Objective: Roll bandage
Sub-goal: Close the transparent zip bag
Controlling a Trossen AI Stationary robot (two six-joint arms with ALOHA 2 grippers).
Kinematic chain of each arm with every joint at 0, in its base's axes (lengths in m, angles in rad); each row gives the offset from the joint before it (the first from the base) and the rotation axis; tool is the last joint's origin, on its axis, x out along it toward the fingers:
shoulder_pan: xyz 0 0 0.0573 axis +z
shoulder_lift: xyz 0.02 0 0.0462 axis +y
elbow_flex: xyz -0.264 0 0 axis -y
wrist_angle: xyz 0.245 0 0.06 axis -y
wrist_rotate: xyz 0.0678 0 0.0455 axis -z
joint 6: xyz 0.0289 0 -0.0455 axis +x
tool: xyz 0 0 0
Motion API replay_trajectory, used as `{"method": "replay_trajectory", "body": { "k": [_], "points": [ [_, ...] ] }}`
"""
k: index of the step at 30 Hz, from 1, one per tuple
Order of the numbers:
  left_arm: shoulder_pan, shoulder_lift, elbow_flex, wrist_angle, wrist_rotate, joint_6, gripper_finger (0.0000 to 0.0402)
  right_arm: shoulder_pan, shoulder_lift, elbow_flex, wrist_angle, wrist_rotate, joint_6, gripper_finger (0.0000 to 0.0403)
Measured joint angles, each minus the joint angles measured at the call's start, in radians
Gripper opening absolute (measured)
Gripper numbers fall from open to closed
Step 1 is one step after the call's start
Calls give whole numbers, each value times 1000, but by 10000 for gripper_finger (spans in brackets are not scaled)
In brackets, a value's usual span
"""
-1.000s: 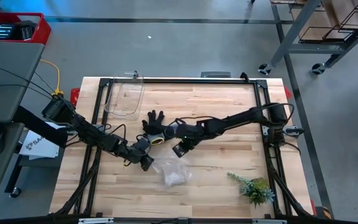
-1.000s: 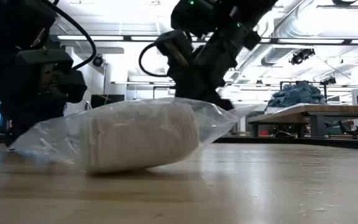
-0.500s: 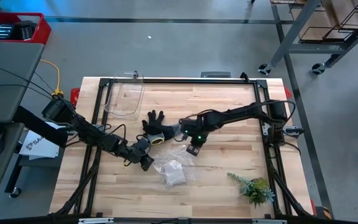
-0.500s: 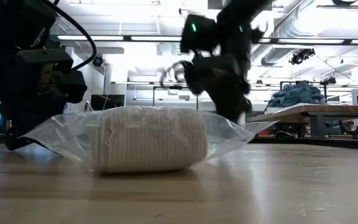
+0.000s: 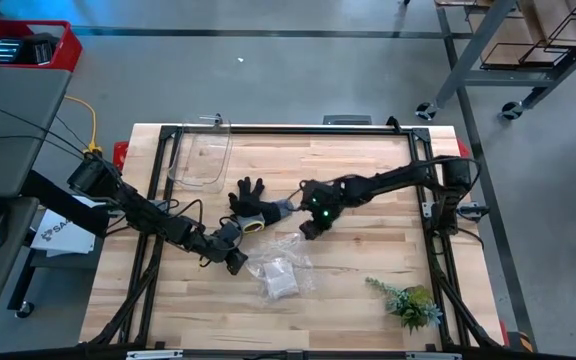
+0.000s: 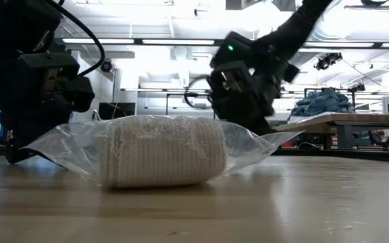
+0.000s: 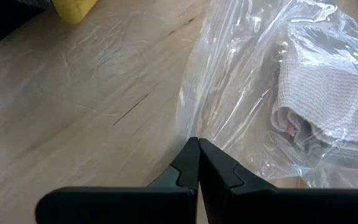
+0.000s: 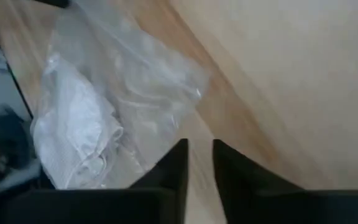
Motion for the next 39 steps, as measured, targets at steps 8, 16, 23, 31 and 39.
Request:
{"method": "replay_trajectory", "body": {
  "k": [8, 16, 23, 31, 39],
  "points": [
    [1, 0, 0, 3, 1, -2, 0, 32, 2, -198, 490, 102, 472, 181],
    [2, 0, 1, 8, 2, -5, 0, 34, -2, -218, 522, 180, 580, 197],
    [19, 0, 1, 12, 10, -7, 0, 71, 33, -47, 213, 217, 510, 197],
    [38, 0, 1, 29, 16, 1, 0, 89, 106, 78, 114, 227, 520, 197],
    [38, 0, 1, 29, 13, 8, 0, 100, 115, 118, 124, 249, 529, 100]
  ]
}}
